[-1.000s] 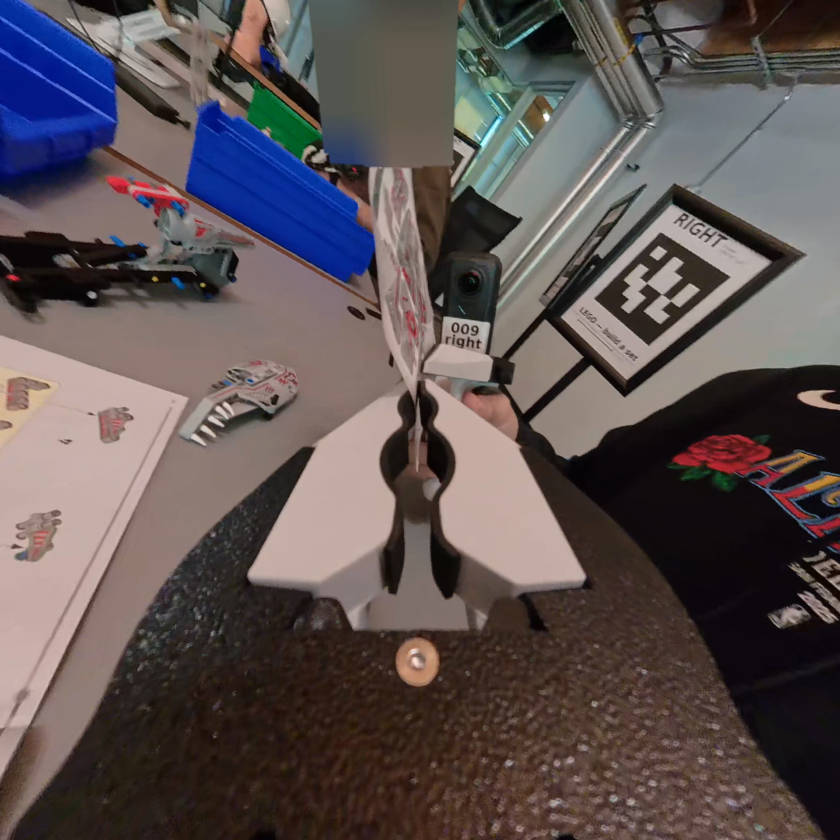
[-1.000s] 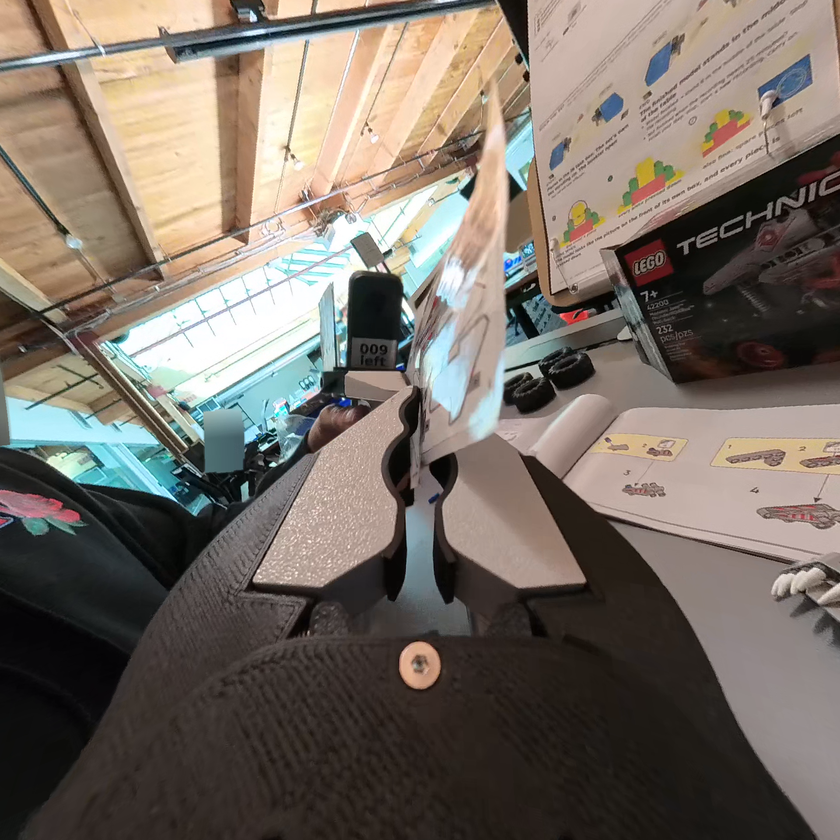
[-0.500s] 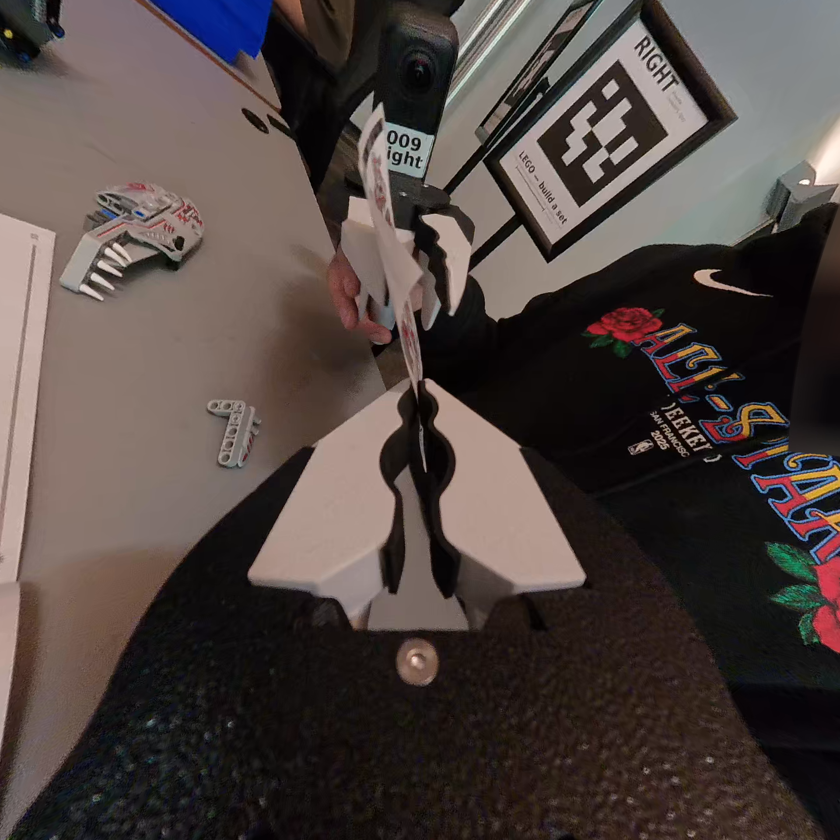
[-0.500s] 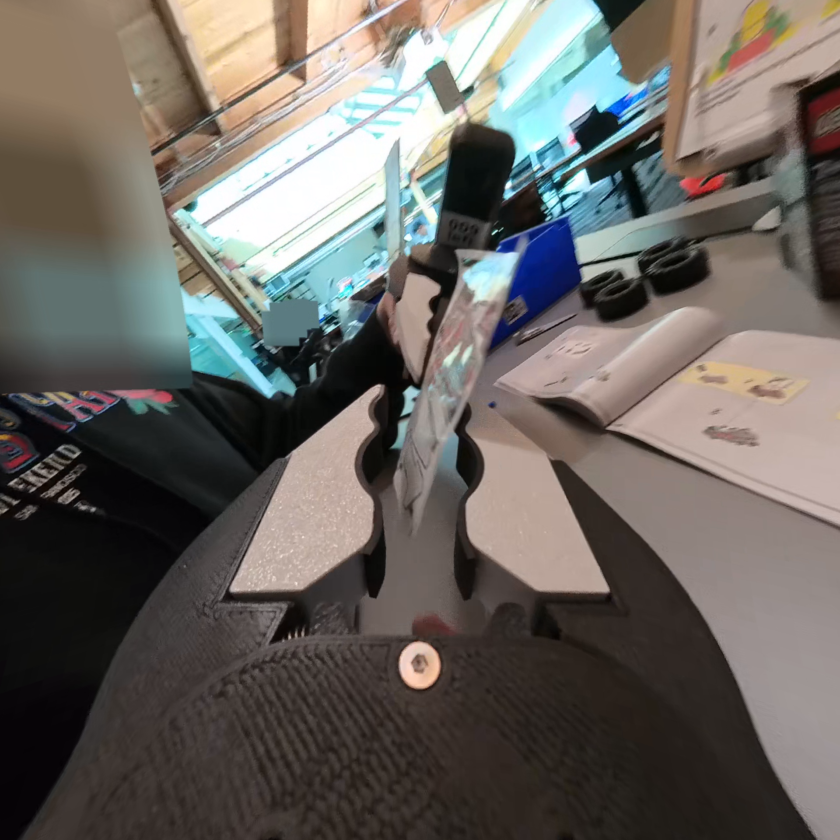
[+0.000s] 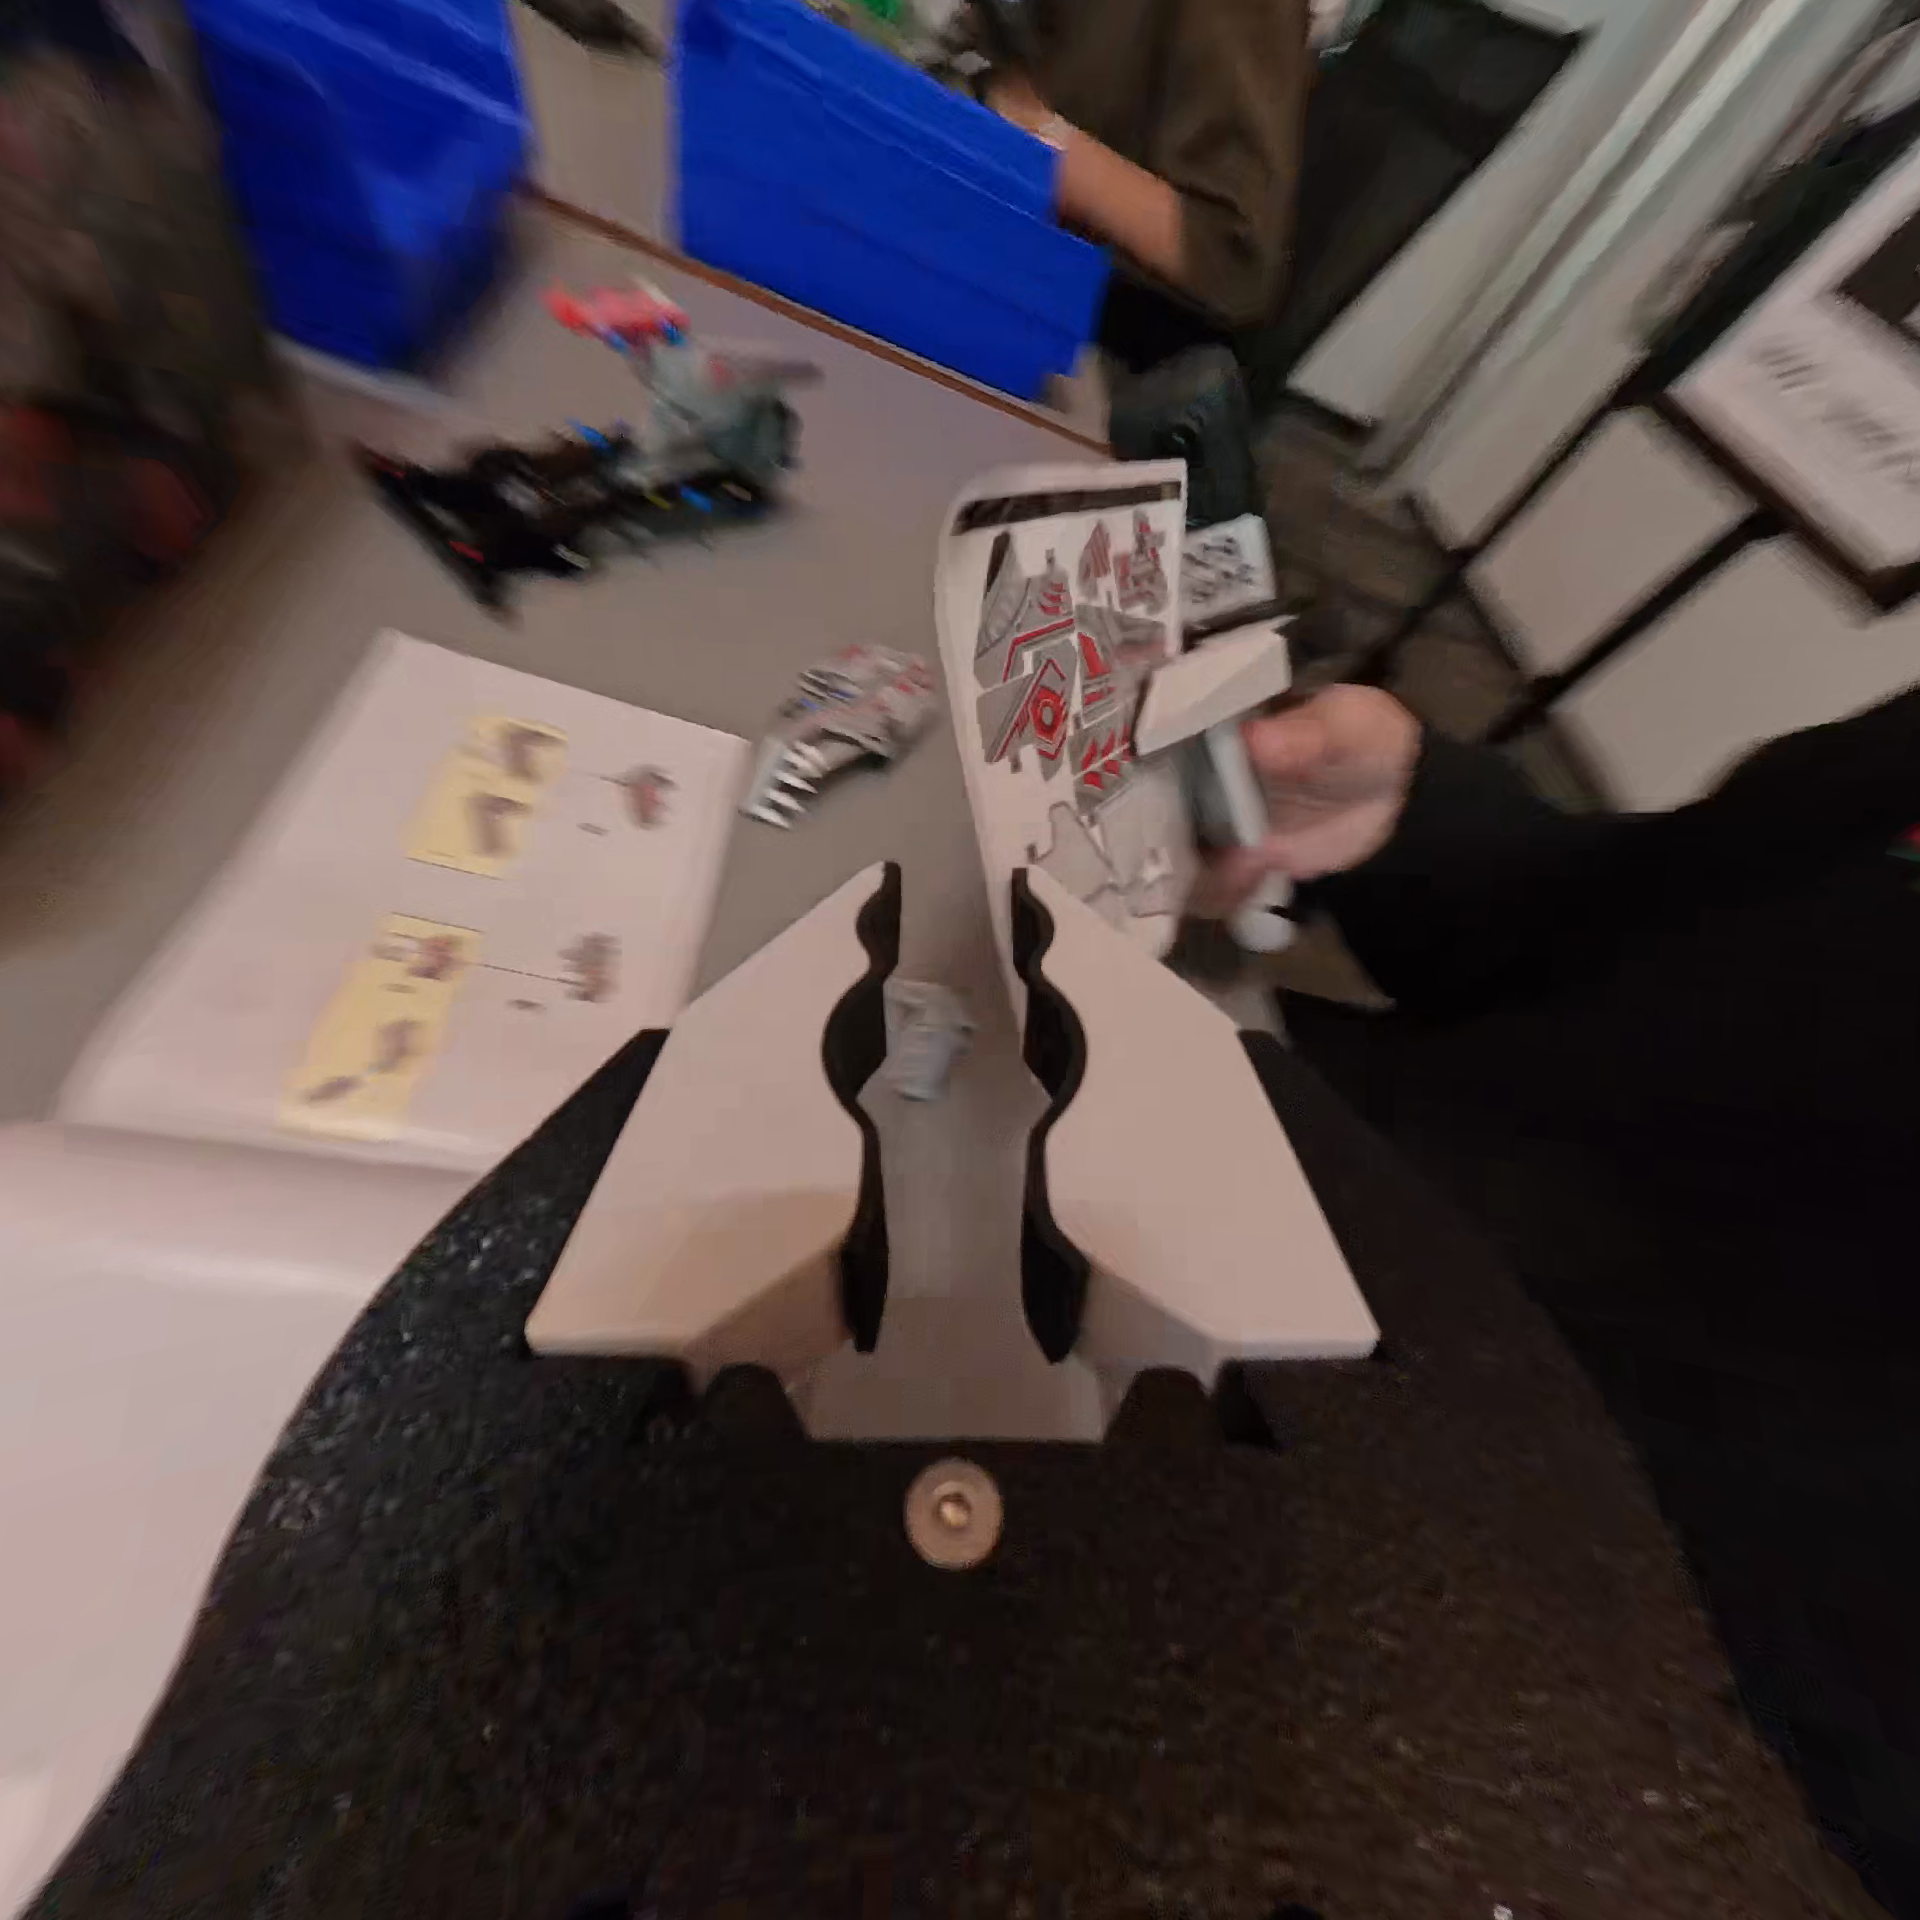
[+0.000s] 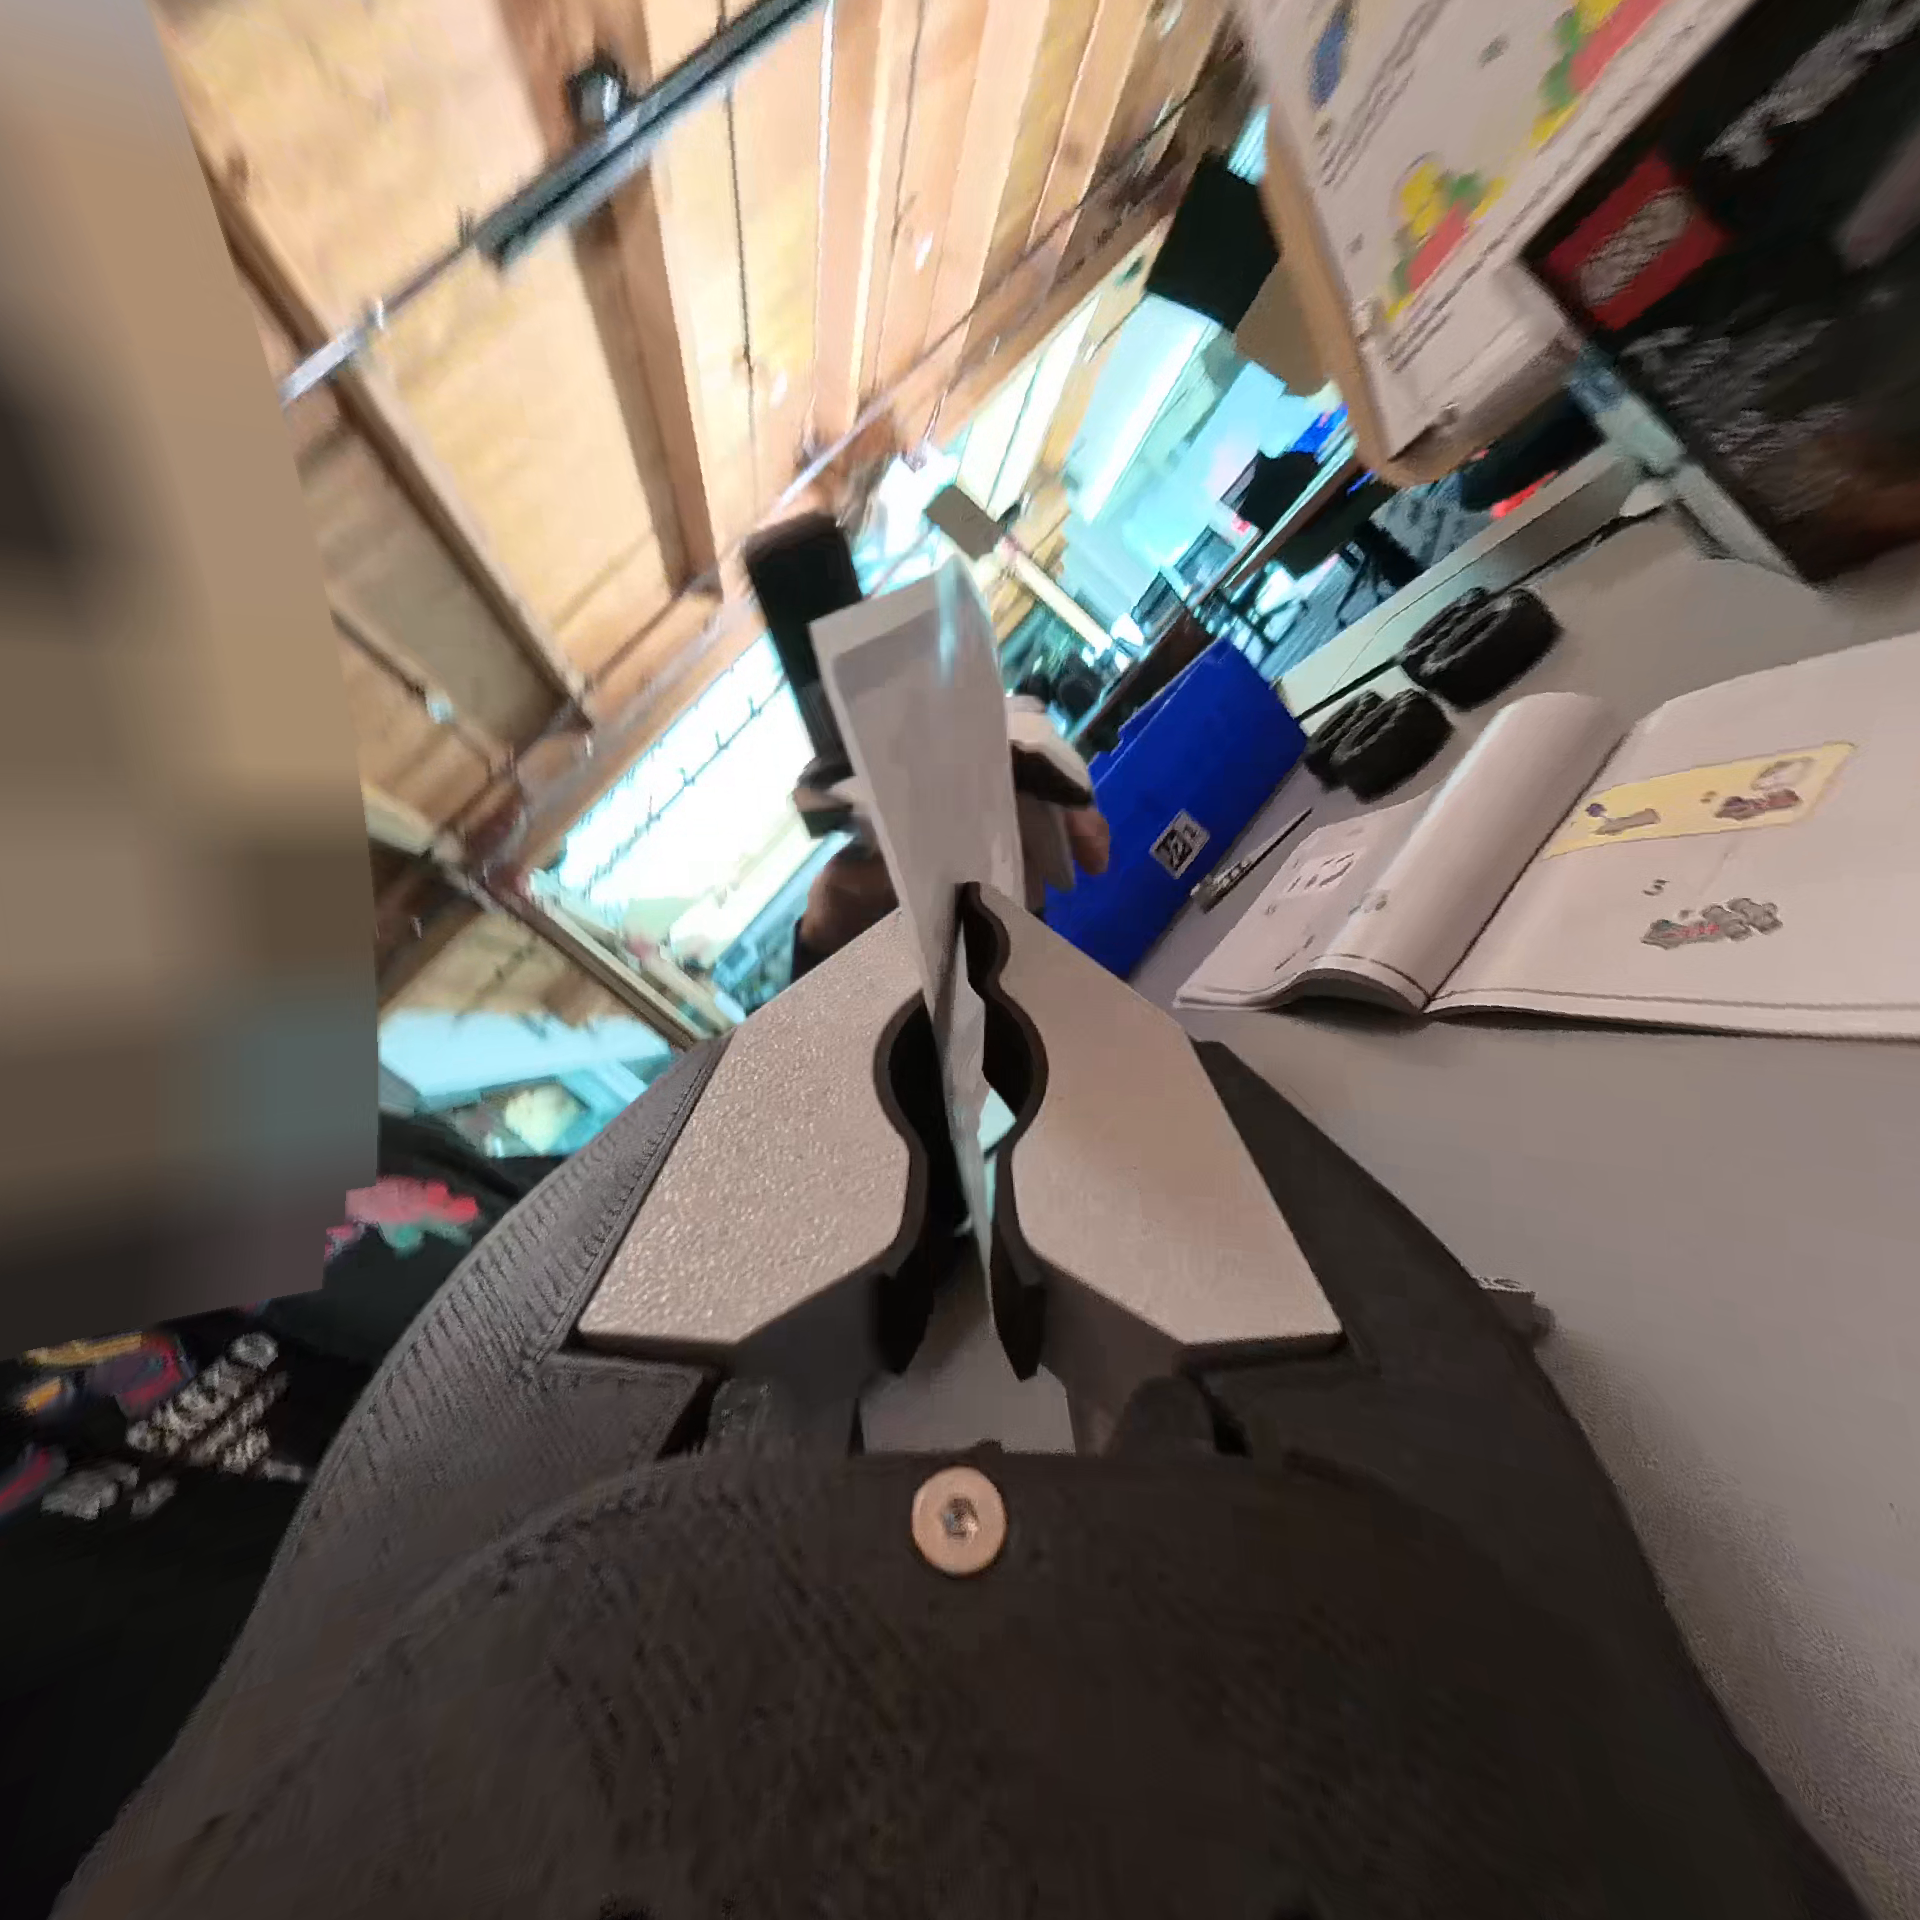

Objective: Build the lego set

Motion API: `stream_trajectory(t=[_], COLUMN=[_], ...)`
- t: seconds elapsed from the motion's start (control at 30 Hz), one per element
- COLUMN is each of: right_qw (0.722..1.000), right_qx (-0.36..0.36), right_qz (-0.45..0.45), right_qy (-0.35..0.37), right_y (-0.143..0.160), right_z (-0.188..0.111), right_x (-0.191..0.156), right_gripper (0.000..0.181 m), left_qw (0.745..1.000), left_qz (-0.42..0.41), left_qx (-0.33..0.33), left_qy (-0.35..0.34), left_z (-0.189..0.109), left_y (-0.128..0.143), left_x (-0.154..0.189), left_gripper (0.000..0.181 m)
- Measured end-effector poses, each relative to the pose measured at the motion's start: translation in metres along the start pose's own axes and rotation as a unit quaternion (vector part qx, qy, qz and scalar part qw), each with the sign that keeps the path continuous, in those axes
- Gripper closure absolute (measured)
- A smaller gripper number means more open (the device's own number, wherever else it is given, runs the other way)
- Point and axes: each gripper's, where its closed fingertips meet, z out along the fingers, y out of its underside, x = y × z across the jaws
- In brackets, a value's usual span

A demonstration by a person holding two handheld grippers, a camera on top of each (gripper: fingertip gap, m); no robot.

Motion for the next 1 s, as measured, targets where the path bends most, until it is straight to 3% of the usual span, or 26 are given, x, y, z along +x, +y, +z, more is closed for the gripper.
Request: stream_trajectory(t=[0.1, 0.17, 0.23, 0.27, 0.33, 0.43, 0.53, 0.63, 0.77, 1.0], right_qw=[0.998, 0.996, 0.995, 0.996, 0.998, 0.999, 0.999, 0.999, 0.995, 0.987], right_qx=[0.045, 0.052, 0.036, 0.022, 0.003, -0.013, -0.031, -0.038, -0.085, -0.146], right_qz=[0.053, 0.077, 0.086, 0.081, 0.059, 0.032, 0.0, -0.003, -0.032, -0.049], right_qy=[0.005, -0.001, -0.023, -0.027, -0.031, -0.024, -0.018, -0.03, -0.028, -0.038], right_y=[-0.006, -0.003, 0.004, 0.009, 0.019, 0.031, 0.044, 0.048, 0.058, 0.063], right_z=[-0.003, -0.001, 0.003, 0.005, 0.004, -0.004, -0.011, -0.015, -0.016, -0.011], right_x=[0.01, 0.012, 0.005, 0.002, -0.006, -0.012, -0.011, -0.012, -0.005, -0.001], right_gripper=[0.181, 0.181, 0.181, 0.181, 0.181, 0.181, 0.179, 0.168, 0.173, 0.178], left_qw=[0.977, 0.955, 0.956, 0.97, 0.994, 0.998, 0.996, 0.989, 0.972, 0.966], left_qz=[0.141, 0.223, 0.208, 0.17, 0.075, 0.018, -0.002, -0.074, -0.161, -0.173], left_qx=[-0.016, -0.021, -0.036, -0.048, -0.05, -0.049, -0.042, -0.029, 0.01, -0.031], left_qy=[-0.156, -0.195, -0.204, -0.164, -0.055, 0.032, 0.078, 0.123, 0.17, 0.188], left_z=[-0.017, -0.02, -0.012, -0.003, 0.011, 0.018, 0.02, 0.02, 0.013, 0.011], left_y=[-0.013, -0.018, -0.01, -0.001, 0.014, 0.03, 0.044, 0.052, 0.051, 0.067], left_x=[-0.015, -0.006, -0.005, 0.002, 0.025, 0.045, 0.056, 0.057, 0.051, 0.054], left_gripper=[0.15, 0.151, 0.131, 0.126, 0.145, 0.173, 0.181, 0.181, 0.181, 0.181])
